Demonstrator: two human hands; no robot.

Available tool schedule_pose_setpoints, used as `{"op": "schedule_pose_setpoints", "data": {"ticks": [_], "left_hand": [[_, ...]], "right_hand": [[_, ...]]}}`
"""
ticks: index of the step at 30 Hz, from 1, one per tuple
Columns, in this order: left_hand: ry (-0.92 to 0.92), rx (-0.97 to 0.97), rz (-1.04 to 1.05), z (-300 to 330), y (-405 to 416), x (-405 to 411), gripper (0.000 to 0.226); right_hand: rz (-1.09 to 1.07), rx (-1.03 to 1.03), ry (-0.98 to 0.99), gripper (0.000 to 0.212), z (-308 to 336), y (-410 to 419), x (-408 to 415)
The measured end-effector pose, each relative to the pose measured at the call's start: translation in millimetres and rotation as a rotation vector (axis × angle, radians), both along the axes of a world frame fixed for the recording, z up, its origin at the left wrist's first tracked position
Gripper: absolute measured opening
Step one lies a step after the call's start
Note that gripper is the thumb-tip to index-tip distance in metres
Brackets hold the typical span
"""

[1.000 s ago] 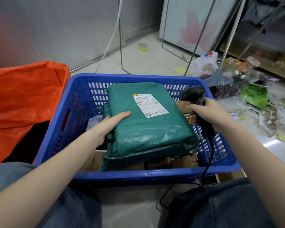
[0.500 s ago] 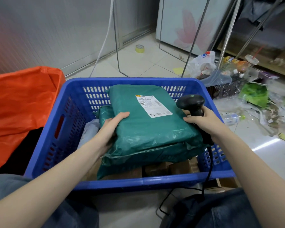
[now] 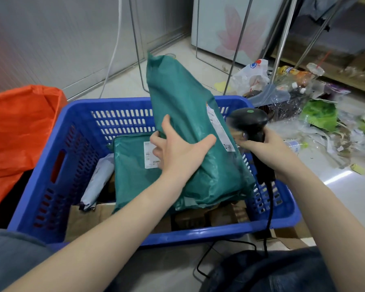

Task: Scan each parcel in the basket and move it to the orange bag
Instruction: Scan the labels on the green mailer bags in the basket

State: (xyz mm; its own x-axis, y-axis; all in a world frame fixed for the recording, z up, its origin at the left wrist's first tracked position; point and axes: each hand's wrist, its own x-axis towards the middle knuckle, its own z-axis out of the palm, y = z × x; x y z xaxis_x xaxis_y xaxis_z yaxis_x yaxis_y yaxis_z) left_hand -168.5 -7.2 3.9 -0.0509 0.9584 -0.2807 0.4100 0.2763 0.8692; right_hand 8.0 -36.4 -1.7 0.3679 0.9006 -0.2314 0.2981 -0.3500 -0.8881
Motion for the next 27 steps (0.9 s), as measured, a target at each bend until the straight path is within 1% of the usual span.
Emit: {"op": "schedule_pose_setpoints", "data": {"ticks": [2,3,5,7,10,11,13,14,16,17,20,21,24,27], "left_hand": [[0.062,0.065,-0.042,1,-13,8,0.106],[0.097,0.107,-0.073,2,-21,12,0.108],[0.165,0.164,-0.128,3,-34,19,0.11],[0.185,0.191,-0.162,4,-40,25,0.108],[0.087,0.263,-0.223,12,-47,32,0.1],[0.045,0.282,-0.244,15,-49,35,0.097],[-0.054,0.283,-0.26,18,-51,39,0.092],[-0.111,0.261,-0.257,17,-50,40,0.089],[-0.186,0.201,-0.257,11,-46,43,0.082],[-0.192,0.183,-0.268,7,-45,45,0.081],[-0.139,0.218,-0.324,-4,-49,53,0.081],[-0.107,0.236,-0.335,-8,-52,55,0.081],[-0.074,0.279,-0.332,-18,-57,59,0.08],[-0.053,0.313,-0.332,-21,-56,56,0.08]], "right_hand": [[0.007,0.04,0.16,0.023,2,0,-4],[0.022,0.07,0.207,0.022,4,-1,-8],[0.022,0.134,0.236,0.027,7,-3,-12],[-0.018,0.17,0.262,0.033,10,-4,-11],[-0.094,0.172,0.311,0.033,17,-8,1],[-0.12,0.162,0.325,0.029,21,-10,6],[-0.138,0.128,0.344,0.011,28,-18,18],[-0.145,0.11,0.345,0.008,30,-21,24],[-0.172,0.054,0.338,0.017,30,-28,33],[-0.193,0.027,0.344,0.023,30,-30,35],[-0.26,0.02,0.318,0.031,29,-30,38],[-0.273,0.038,0.295,0.03,29,-30,39],[-0.249,0.073,0.233,0.017,30,-30,37],[-0.216,0.101,0.113,0.023,34,-30,30]]}}
